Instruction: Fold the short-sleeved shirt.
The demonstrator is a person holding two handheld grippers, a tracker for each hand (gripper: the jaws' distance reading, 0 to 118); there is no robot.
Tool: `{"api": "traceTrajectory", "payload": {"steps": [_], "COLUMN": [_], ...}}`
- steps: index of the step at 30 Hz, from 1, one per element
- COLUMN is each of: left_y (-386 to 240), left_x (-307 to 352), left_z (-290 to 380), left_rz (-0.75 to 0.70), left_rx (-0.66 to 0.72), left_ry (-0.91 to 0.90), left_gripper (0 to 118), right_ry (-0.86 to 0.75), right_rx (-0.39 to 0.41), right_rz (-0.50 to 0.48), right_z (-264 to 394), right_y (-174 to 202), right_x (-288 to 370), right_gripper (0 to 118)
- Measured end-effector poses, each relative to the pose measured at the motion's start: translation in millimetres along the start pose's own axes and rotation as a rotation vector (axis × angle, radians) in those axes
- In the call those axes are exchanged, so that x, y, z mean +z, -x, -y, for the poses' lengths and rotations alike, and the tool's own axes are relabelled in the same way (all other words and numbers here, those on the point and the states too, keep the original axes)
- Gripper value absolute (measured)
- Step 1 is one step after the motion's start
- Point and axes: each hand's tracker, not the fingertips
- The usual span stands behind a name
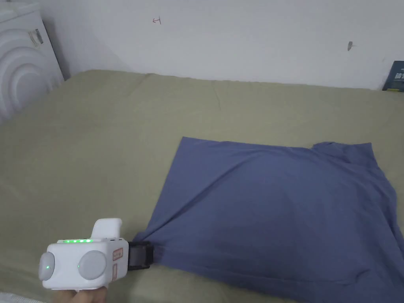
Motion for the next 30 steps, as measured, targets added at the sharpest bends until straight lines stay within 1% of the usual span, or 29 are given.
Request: {"api": "traceTrajectory", "payload": {"steps": [1, 2, 3, 4, 5, 6, 7, 8, 9, 10, 11, 12, 13, 14, 15, 16, 17, 18, 19, 21, 22, 24, 25, 26, 27, 28, 29, 30], "left_y": [-11, -14, -16, -19, -12, -14, -15, -12, -8, -10, -13, -15, -23, -24, -25, -26, -12, -12, -12, -13, -12, -9, -15, -15, -14, -14, -14, -14], "left_x": [12, 7, 1, -1, -9, -3, 5, 11, 10, 11, 11, 11, 13, 12, 13, 14, 11, 11, 11, 8, 8, 6, 8, 8, 8, 8, 9, 9], "left_z": [-24, -26, -26, -25, -19, -17, -14, -16, -22, -23, -25, -21, -21, -22, -23, -25, -24, -24, -24, -26, -27, -29, -24, -23, -23, -23, -25, -24], "left_rz": [0.004, 0.001, -0.017, -0.023, -0.025, -0.089, -0.084, -0.075, 0.024, 0.007, -0.012, 0.02, 0.021, 0.019, 0.02, 0.019, 0.019, 0.02, 0.01, 0.002, 0.0, -0.003, -0.004, -0.003, -0.003, -0.004, -0.005, -0.007], "left_rx": [0.012, 0.013, 0.006, -0.003, 0.001, -0.013, -0.042, -0.058, -0.009, 0.014, -0.008, 0.016, 0.016, 0.025, 0.042, 0.047, 0.052, 0.052, 0.043, 0.038, 0.041, 0.048, 0.049, 0.05, 0.05, 0.047, 0.045, 0.042], "left_ry": [0.012, 0.016, 0.035, 0.049, 0.051, 0.03, -0.015, -0.054, -0.023, 0.012, -0.001, 0.054, 0.065, 0.072, 0.072, 0.06, 0.06, 0.063, 0.055, 0.054, 0.054, 0.052, 0.054, 0.055, 0.055, 0.054, 0.055, 0.058], "left_gripper": [115, 115, 112, 103, 89, 64, 28, 7, 7, 7, 7, 7, 7, 7, 7, 7, 7, 7, 7, 7, 7, 7, 7, 7, 7, 7, 7, 7], "right_ry": [0.007, 0.008, 0.01, 0.013, 0.019, 0.021, 0.021, 0.021, 0.023, 0.021, 0.018, 0.015, 0.012, 0.016, 0.04, 0.06, 0.034, 0.058, 0.117, 0.145, 0.173, 0.239, 0.235, 0.234, 0.232, 0.231, 0.219, 0.213], "right_rx": [0.004, 0.005, 0.005, 0.004, 0.006, 0.006, 0.006, 0.005, 0.004, 0.004, 0.013, 0.018, 0.018, 0.018, 0.01, 0.002, 0.011, 0.03, 0.074, 0.139, 0.162, 0.195, 0.202, 0.199, 0.2, 0.198, 0.196, 0.186], "right_rz": [0.002, 0.006, 0.006, 0.008, 0.018, 0.024, 0.028, 0.026, 0.022, 0.022, 0.011, 0.001, 0.006, -0.01, -0.055, -0.076, -0.076, -0.078, -0.059, -0.061, -0.063, -0.054, -0.051, -0.037, -0.034, -0.025, 0.005, -0.011], "right_z": [-1, -3, -2, -2, -1, 3, 4, 4, 4, 6, 6, 7, 6, 5, 5, 6, 7, 3, 2, 6, 14, 20, 23, 23, 25, 27, 28, 28], "right_y": [1, 5, 3, 1, -2, -9, -13, -17, -17, -13, -14, -15, -13, -14, -14, -12, -6, 6, 16, 32, 14, 19, 19, 18, 16, 13, 11, 6], "right_x": [1, 3, 3, 2, 2, -2, -2, -1, 0, 2, 2, 2, 1, 0, -4, -9, -11, -10, -16, -26, -46, -60, -64, -64, -65, -66, -65, -60], "right_gripper": [0, 0, 0, 0, 0, 0, 0, 0, 0, 1, 11, 49, 91, 118, 117, 117, 117, 117, 117, 117, 117, 115, 111, 101, 81, 70, 61, 52]}}
